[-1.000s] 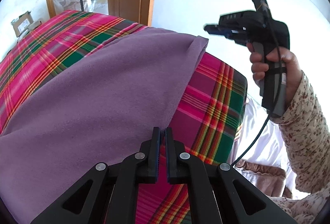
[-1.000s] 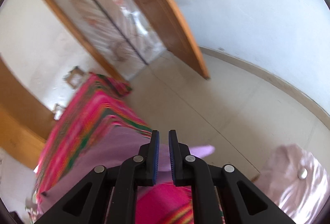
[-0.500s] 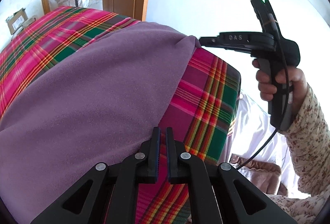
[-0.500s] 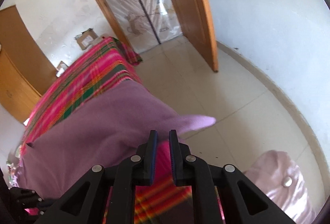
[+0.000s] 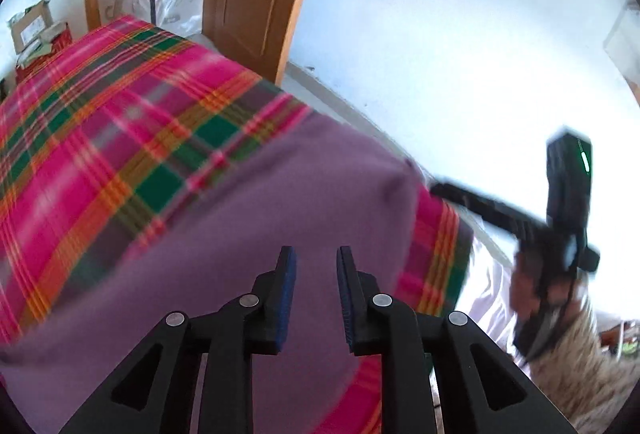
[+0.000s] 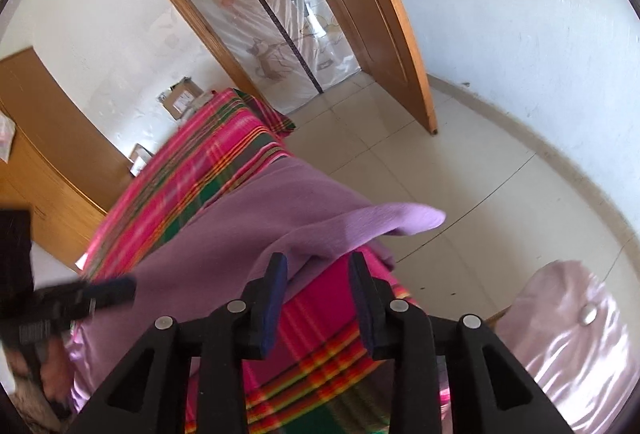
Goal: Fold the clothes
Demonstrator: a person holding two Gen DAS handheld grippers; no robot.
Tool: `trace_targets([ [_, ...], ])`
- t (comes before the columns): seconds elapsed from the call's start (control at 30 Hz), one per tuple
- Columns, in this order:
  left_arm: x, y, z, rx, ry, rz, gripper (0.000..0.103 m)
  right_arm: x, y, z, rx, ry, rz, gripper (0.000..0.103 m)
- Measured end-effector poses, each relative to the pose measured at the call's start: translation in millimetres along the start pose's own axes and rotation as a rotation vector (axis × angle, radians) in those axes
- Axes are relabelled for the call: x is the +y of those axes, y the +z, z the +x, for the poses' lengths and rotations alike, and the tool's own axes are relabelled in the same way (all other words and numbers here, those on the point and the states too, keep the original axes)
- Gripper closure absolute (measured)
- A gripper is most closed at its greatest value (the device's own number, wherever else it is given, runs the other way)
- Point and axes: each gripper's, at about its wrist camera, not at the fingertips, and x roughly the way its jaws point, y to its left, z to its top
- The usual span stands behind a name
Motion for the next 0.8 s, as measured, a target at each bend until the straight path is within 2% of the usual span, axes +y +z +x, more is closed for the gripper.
trace_targets([
  [0.07, 3.2, 25.7, 9.0, 0.038, -0.073, 0.029, 0.078, -1.4, -2.7, 1.9, 0.001, 0.018, 0.035, 0.070],
  [0.13, 7.7, 50.8, 23.4, 0.086, -0.099, 0.035, 0.070, -2.9, -4.5, 5.3, 0.006, 0.040, 0.073, 0.070],
  [0.3, 18.4, 101.5, 69.6, 0.216, -0.157, 0.008, 0.070, 0.4, -7.8, 11.0, -0.002, 0.091, 0.125, 0.070],
  [0.4, 20.5, 122.5, 95.7, 0.273, -0.177, 0.004, 0.070, 4.8, -7.7, 17.1, 0.013, 0.072, 0.140, 0.069],
  [0.7, 19.6, 136.3, 142.5, 0.392, -0.282, -0.013, 0.070, 3.9, -1.0, 19.7, 0.023, 0.086, 0.178, 0.069],
  [0.8, 27.0, 138.0, 146.5, 0.386, -0.301, -0.034, 0.070, 3.6, 0.4, 20.4, 0.025, 0.090, 0.182, 0.069],
])
